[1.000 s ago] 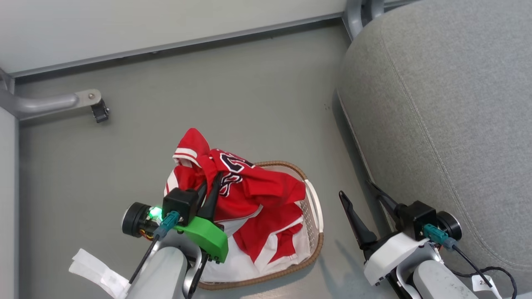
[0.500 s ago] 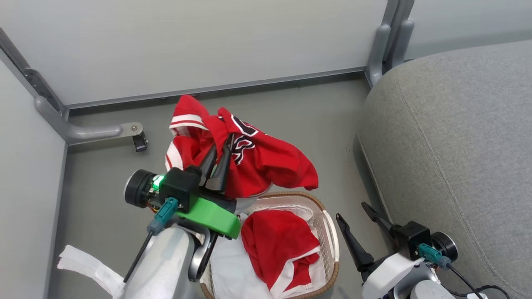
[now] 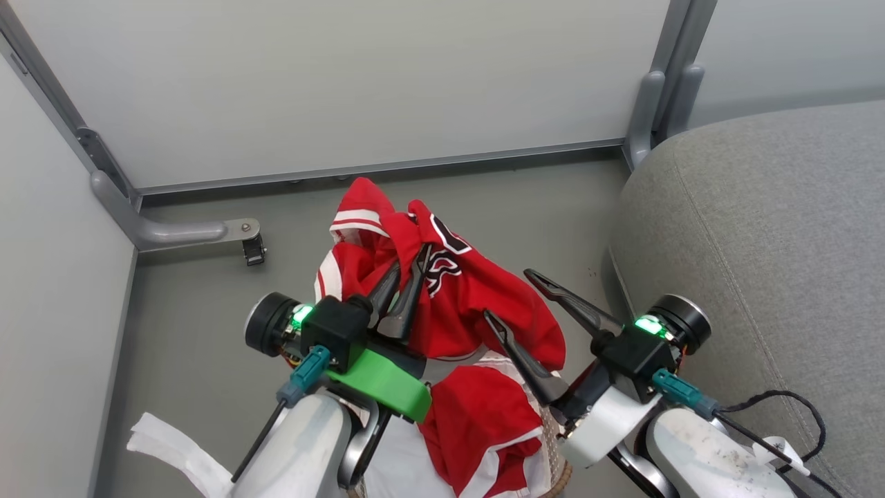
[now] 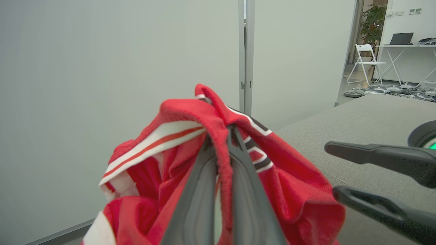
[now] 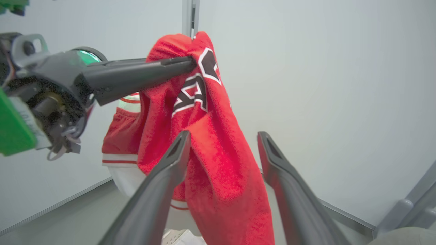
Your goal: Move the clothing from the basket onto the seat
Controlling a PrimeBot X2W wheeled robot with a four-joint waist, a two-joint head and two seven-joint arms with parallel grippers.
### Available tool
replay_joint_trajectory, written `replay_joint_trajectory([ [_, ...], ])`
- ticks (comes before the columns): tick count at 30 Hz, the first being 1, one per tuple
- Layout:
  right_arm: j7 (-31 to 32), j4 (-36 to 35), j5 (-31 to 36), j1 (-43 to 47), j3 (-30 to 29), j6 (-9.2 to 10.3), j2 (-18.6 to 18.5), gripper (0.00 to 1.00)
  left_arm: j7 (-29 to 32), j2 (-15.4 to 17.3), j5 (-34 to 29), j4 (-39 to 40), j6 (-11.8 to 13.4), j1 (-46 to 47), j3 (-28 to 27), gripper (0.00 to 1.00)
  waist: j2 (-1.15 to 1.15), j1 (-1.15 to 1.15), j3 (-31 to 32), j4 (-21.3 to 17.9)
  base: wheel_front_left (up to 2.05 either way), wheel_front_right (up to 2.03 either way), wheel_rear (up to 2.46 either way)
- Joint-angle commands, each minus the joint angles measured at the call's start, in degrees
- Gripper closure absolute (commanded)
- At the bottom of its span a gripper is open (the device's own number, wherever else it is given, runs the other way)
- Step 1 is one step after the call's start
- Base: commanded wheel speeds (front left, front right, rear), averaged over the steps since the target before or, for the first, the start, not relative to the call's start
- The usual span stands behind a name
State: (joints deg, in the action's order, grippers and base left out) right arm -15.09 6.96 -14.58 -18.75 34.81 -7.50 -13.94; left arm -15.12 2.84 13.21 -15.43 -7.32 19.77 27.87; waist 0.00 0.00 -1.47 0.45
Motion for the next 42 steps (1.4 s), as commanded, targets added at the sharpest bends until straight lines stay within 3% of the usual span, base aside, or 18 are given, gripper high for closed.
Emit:
replay_joint_trajectory([
  [1,-0.1,-0.1,0.5,-1.1,1.3,0.02,-0.6,0.00,-0.1,0.1,0.4,0.0,-0.2,-0.5,0.4,1.00,0.00,0.00,0.1,0.3,0.00,0.00,0.00],
  [9,-0.1,4.8,2.2,-6.2,5.5,0.02,0.8,0.00,-0.1,0.1,3.5,0.6,-0.2,0.0,7.3,1.00,0.00,0.00,0.6,2.4,0.00,0.00,0.00],
  [17,-0.1,16.1,2.1,-5.9,6.5,0.02,5.0,0.00,-0.1,0.1,5.9,1.8,-0.2,-0.4,11.2,1.00,0.00,0.00,1.3,4.8,0.00,0.00,0.00],
  [18,-0.1,17.2,1.7,-5.9,6.8,0.02,5.5,0.19,-0.1,0.1,6.3,1.9,-0.2,-0.4,11.5,1.00,0.00,0.00,1.3,5.0,0.00,0.00,0.00],
  [19,-0.1,18.1,1.3,-5.9,7.3,0.02,5.7,0.54,-0.1,0.1,6.3,1.9,-0.2,-0.5,11.7,1.00,0.00,0.00,1.3,5.1,0.00,0.00,0.00],
  [20,-0.1,18.8,0.6,-6.0,7.7,0.02,6.0,1.00,-0.1,0.1,6.4,2.0,-0.2,-0.5,12.0,1.00,0.00,0.00,1.3,5.3,0.00,0.00,0.00],
  [27,-0.1,19.8,-1.4,-5.9,7.1,0.03,6.0,1.00,-0.1,0.1,5.9,1.8,-0.2,-0.9,10.6,1.00,0.00,0.00,1.0,4.9,0.00,0.00,0.00],
  [28,-0.1,19.7,-1.7,-5.6,6.9,0.03,5.9,1.00,-0.1,0.1,5.6,2.0,-0.2,-1.1,10.0,0.60,0.00,0.00,0.9,4.6,0.00,0.00,0.00],
  [30,-0.1,19.4,-1.9,-5.0,6.2,0.03,5.7,1.00,-0.1,0.1,5.2,1.9,-0.2,-1.3,9.1,0.00,0.00,0.00,0.7,3.7,0.00,0.00,0.00],
  [35,-0.1,18.3,-2.3,-4.1,4.8,0.03,5.2,1.00,-0.1,0.1,3.9,1.8,-0.2,-1.9,7.3,0.00,0.00,0.00,0.0,-0.1,0.00,0.00,0.00],
  [42,-0.1,16.5,-2.7,-3.3,2.4,0.04,3.7,1.00,0.0,0.1,2.1,1.2,-0.2,-1.0,4.9,0.00,0.00,0.00,-2.7,-9.3,0.00,0.00,0.00],
])
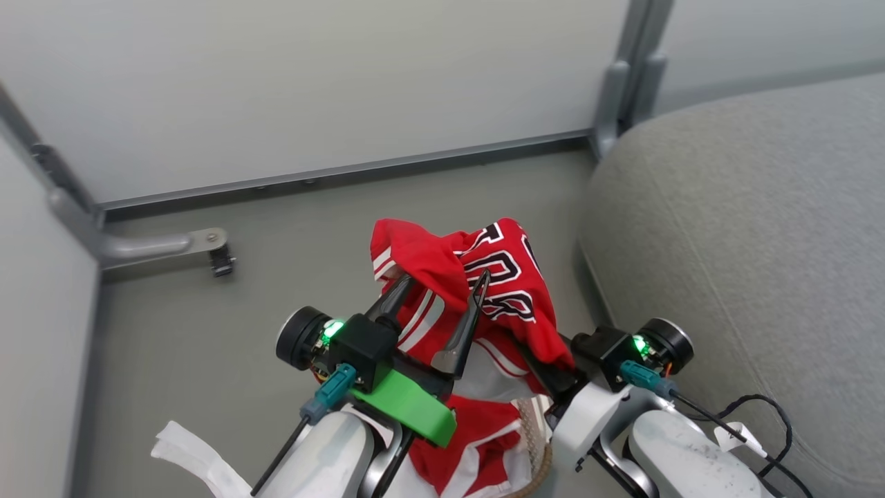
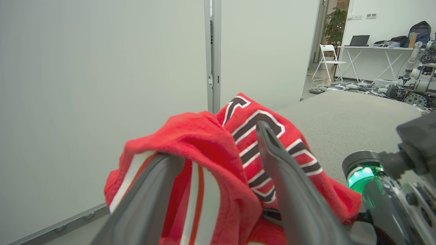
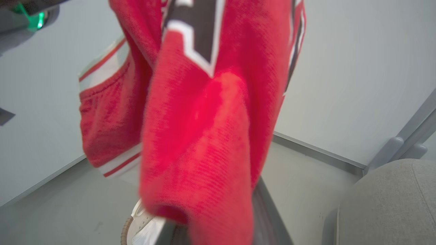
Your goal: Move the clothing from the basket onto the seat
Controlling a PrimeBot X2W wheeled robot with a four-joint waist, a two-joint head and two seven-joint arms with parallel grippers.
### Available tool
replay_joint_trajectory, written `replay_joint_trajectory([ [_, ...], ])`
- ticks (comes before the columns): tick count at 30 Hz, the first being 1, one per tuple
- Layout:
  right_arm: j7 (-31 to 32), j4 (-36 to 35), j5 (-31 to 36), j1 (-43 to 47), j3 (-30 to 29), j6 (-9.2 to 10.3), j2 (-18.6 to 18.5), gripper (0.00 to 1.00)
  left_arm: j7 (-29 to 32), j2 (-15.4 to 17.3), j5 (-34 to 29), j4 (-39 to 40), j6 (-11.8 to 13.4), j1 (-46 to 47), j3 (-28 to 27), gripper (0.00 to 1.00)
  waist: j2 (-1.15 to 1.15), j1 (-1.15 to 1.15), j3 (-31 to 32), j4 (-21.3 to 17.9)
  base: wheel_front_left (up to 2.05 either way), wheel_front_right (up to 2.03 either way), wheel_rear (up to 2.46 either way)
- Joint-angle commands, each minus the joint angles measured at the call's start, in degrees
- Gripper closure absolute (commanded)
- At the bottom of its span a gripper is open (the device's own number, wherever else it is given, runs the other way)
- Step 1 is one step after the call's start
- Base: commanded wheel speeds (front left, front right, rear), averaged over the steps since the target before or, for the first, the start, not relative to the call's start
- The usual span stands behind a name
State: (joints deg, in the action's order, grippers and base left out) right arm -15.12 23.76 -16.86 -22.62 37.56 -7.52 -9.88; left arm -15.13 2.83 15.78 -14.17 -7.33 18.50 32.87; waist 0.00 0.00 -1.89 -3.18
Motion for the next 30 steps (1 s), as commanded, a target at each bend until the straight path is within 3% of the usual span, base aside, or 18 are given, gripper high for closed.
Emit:
replay_joint_trajectory([
  [1,-0.1,-0.4,-0.5,0.6,-0.4,0.06,-0.5,1.00,0.0,0.1,-0.7,-0.2,-0.2,0.5,-0.4,0.00,0.00,0.00,-2.6,-7.1,0.00,0.00,0.00],
  [7,-0.1,-1.7,-0.8,1.4,-3.8,0.07,-1.4,1.00,0.0,0.2,-0.2,-0.6,-0.2,1.7,-0.1,0.00,0.00,0.00,-4.8,-15.1,0.00,0.00,0.00],
  [15,-0.1,-3.6,0.0,1.4,-8.6,0.06,-1.8,1.00,0.0,0.2,-0.8,-2.0,-0.2,3.1,0.5,0.00,0.00,0.00,-7.6,-20.8,0.00,0.00,0.00],
  [24,-0.1,-4.8,2.0,-3.9,-14.8,0.07,-3.2,1.00,0.0,0.2,-1.9,-3.6,-0.2,6.3,1.6,0.00,0.00,0.00,-14.4,-21.9,0.00,0.00,0.00],
  [30,-0.1,-3.6,4.3,-12.0,-20.4,0.07,-7.4,1.00,0.0,0.2,-3.1,-4.9,-0.2,9.3,3.0,0.00,0.00,0.00,-20.4,-19.4,0.00,0.00,0.00],
])
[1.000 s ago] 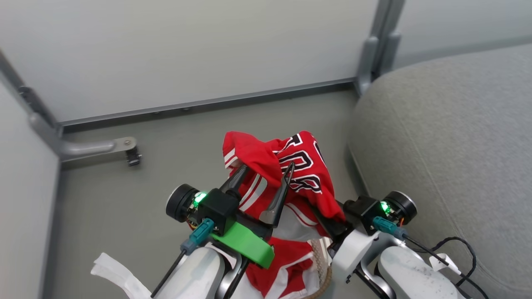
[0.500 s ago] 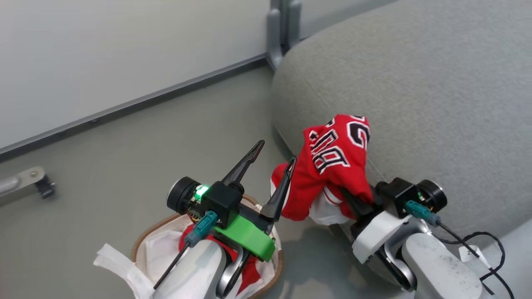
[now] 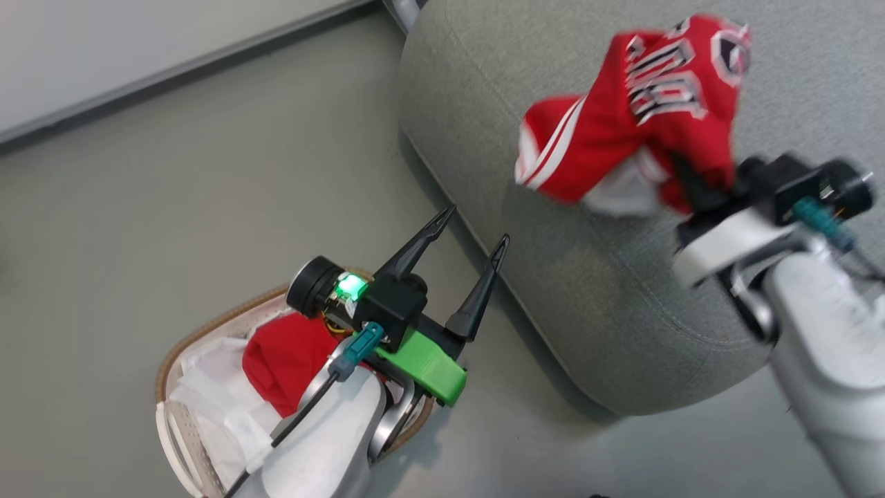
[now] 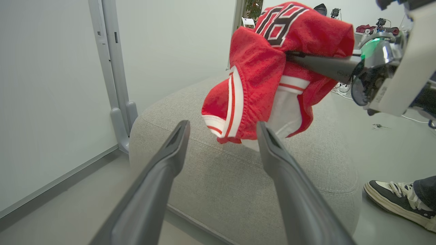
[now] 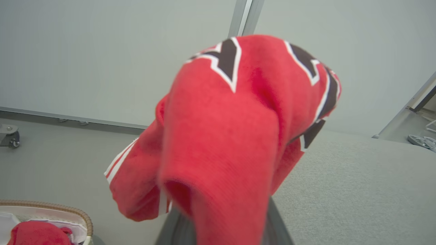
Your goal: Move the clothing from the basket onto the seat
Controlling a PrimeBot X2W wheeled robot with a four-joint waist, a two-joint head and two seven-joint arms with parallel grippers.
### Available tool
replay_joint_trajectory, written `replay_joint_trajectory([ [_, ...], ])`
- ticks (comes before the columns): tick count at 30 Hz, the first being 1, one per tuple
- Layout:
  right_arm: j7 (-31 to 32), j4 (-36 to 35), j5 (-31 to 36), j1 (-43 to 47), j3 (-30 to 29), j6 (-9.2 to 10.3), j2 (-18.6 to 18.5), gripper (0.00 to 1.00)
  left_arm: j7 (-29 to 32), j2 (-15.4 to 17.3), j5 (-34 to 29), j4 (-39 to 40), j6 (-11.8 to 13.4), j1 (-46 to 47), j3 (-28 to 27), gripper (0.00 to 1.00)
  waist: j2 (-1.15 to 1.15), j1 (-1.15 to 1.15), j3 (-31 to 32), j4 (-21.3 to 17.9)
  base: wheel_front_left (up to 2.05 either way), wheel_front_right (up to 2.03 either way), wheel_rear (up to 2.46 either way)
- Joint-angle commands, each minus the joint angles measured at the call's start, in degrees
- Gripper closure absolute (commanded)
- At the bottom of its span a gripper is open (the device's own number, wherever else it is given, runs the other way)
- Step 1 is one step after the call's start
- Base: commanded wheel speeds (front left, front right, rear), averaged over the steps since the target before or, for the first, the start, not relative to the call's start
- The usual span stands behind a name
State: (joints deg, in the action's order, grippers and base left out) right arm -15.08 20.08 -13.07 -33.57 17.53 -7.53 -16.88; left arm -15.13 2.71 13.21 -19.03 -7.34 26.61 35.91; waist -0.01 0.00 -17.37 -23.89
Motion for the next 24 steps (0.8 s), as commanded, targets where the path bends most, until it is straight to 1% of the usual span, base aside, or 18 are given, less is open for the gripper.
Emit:
replay_joint_trajectory([
  [1,-0.1,0.6,0.8,-2.8,-1.3,0.08,-1.4,1.00,0.0,0.4,-0.6,-0.4,-0.2,1.8,0.2,0.00,0.01,0.00,-6.0,2.0,0.00,0.00,0.00],
  [4,-0.1,2.3,1.5,-7.4,-3.7,0.08,-4.5,1.00,0.0,0.4,-1.4,-0.7,-0.2,3.5,0.8,0.00,0.01,0.00,-9.2,4.0,0.00,0.00,0.00],
  [11,-0.1,8.1,4.4,-19.2,-6.7,0.08,-12.8,1.00,0.0,0.3,-2.5,-0.2,-0.2,7.1,1.3,0.00,0.01,0.00,-16.4,8.6,0.00,0.00,0.00],
  [14,-0.1,11.2,4.6,-23.9,-7.7,0.08,-15.1,1.00,0.0,0.3,-2.7,-0.2,-0.2,8.2,1.5,0.00,0.01,0.00,-18.9,10.4,0.00,0.00,0.00],
  [19,-0.1,16.1,5.2,-28.4,-9.4,0.08,-17.0,1.00,0.0,0.3,-2.1,0.7,-0.2,9.4,1.5,0.00,0.01,0.00,-21.4,13.2,0.00,0.00,0.00],
  [21,-0.1,18.7,4.9,-29.2,-10.3,0.08,-16.9,1.00,0.0,0.3,-2.1,0.8,-0.1,9.7,1.6,0.00,0.01,0.00,-22.2,14.3,0.00,0.00,0.00],
  [24,-0.1,21.8,3.6,-29.6,-12.6,0.08,-15.6,1.00,0.0,0.3,-2.1,1.0,0.3,10.0,1.5,0.00,0.01,0.00,-23.3,15.5,0.00,0.00,0.00],
])
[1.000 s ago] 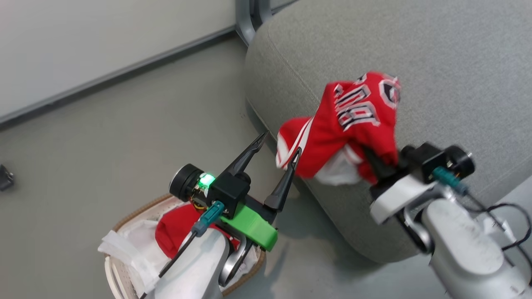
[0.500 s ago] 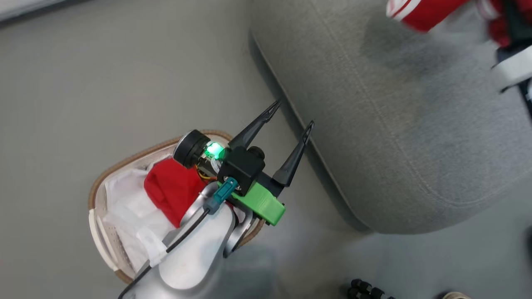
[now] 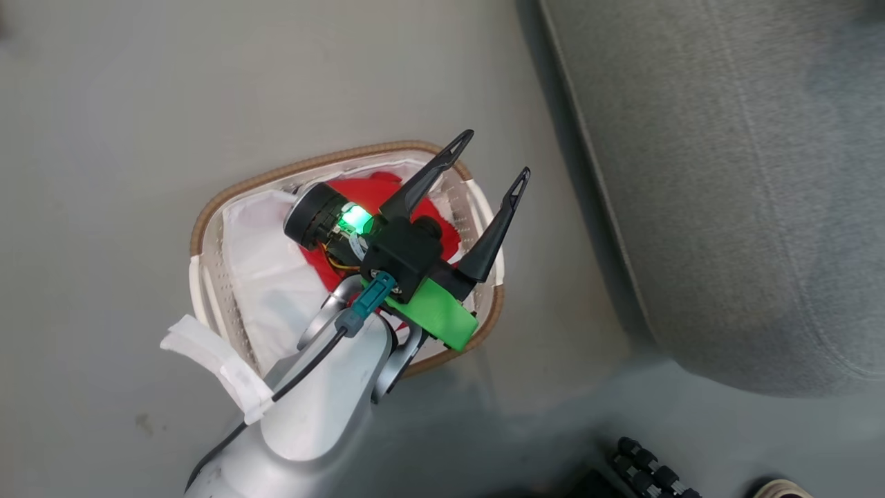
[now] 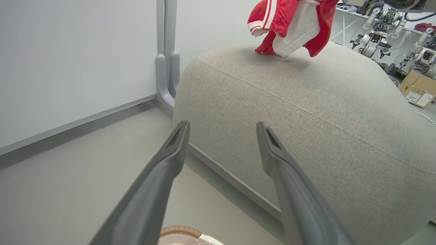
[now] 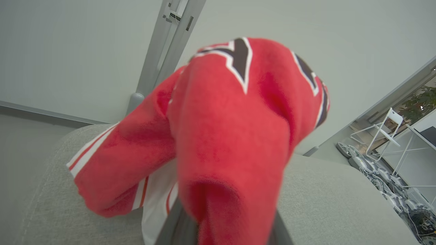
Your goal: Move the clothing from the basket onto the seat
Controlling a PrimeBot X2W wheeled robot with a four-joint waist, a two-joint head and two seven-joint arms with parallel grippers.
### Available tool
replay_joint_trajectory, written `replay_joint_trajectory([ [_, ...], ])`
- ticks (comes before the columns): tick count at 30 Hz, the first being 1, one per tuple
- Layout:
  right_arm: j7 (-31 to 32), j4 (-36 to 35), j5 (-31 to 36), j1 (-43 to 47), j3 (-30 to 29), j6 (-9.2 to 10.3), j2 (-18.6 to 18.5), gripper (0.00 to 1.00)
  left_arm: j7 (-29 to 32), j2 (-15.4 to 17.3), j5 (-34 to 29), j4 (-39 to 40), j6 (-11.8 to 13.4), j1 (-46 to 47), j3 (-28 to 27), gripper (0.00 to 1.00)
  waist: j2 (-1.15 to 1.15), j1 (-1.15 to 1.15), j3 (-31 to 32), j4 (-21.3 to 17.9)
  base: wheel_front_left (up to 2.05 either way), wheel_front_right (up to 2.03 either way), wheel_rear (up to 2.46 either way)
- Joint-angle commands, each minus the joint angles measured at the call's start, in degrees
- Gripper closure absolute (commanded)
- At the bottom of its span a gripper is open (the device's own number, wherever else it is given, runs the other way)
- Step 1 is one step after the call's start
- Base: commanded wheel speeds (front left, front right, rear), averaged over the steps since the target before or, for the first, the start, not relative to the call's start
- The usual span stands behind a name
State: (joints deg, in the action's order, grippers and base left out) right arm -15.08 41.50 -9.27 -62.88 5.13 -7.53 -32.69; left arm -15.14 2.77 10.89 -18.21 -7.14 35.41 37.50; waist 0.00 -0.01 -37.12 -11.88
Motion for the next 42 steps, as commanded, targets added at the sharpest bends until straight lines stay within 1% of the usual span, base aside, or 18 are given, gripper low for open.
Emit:
replay_joint_trajectory([
  [1,-0.1,1.2,-0.1,0.2,-0.6,0.08,0.5,1.00,0.0,0.2,0.1,0.1,0.2,1.1,-0.2,0.00,0.00,0.01,-3.7,3.7,0.00,0.00,0.00],
  [5,-0.1,5.1,0.4,3.3,-2.1,0.08,2.4,1.00,0.0,0.2,-0.3,-0.2,0.3,0.6,-1.0,0.00,0.00,0.01,-4.0,4.0,0.00,0.00,0.00],
  [10,-0.1,8.8,1.1,8.1,-4.5,0.08,4.4,1.00,0.0,0.2,-0.3,-0.6,0.3,-0.7,-2.1,0.00,0.00,0.01,-2.3,3.6,0.00,0.00,0.00],
  [11,-0.1,9.2,1.0,8.7,-5.3,0.08,4.8,0.81,0.0,0.2,-0.3,-0.7,0.2,-1.0,-2.3,0.00,0.00,0.01,-1.8,3.5,0.00,0.00,0.00],
  [12,-0.1,9.5,0.9,9.6,-5.9,0.08,5.5,0.51,0.0,0.2,-0.3,-0.9,0.2,-1.4,-2.7,0.00,0.00,0.01,-1.2,3.3,0.00,0.00,0.00],
  [13,-0.1,9.4,1.2,10.3,-6.3,0.08,5.7,0.00,0.0,0.2,-0.2,-1.0,0.2,-1.6,-2.9,0.00,0.00,0.01,-0.7,3.1,0.00,0.00,0.00],
  [19,-0.1,9.3,3.0,15.4,-11.3,0.08,6.2,0.00,0.0,0.3,0.2,-1.7,0.0,-3.9,-4.6,0.00,0.00,0.01,3.3,2.2,0.00,0.00,0.00],
  [25,-0.1,8.8,5.5,21.8,-16.0,0.08,7.2,0.00,0.0,0.3,0.0,-3.0,0.2,-7.5,-7.6,0.00,0.00,0.01,8.4,2.0,0.00,0.00,0.00],
  [28,-0.1,8.1,6.6,25.8,-18.3,0.08,8.3,0.00,0.0,0.3,0.1,-3.2,0.4,-9.8,-9.3,0.00,0.00,0.01,11.3,2.3,0.00,0.00,0.00],
  [31,-0.1,6.0,6.8,29.8,-19.8,0.08,10.1,0.00,0.0,0.3,0.2,-2.9,1.0,-11.9,-11.2,0.00,0.00,0.01,14.2,3.2,0.00,0.00,0.00],
  [36,-0.1,1.6,4.8,35.4,-18.3,0.08,14.2,0.00,0.0,0.3,0.1,-2.5,2.7,-16.1,-14.9,0.00,0.00,0.01,18.9,4.6,0.00,0.00,0.00],
  [38,-0.1,-0.5,3.8,37.7,-16.3,0.08,16.2,0.00,0.0,0.2,-0.1,-2.1,3.7,-17.8,-16.7,0.00,0.00,0.01,20.4,5.2,0.00,0.00,0.00],
  [42,-0.1,-5.6,1.3,40.8,-11.9,0.08,18.8,0.00,0.0,0.3,-0.9,-1.4,5.8,-20.8,-20.5,0.00,0.00,0.01,23.1,7.0,0.00,0.00,0.00],
])
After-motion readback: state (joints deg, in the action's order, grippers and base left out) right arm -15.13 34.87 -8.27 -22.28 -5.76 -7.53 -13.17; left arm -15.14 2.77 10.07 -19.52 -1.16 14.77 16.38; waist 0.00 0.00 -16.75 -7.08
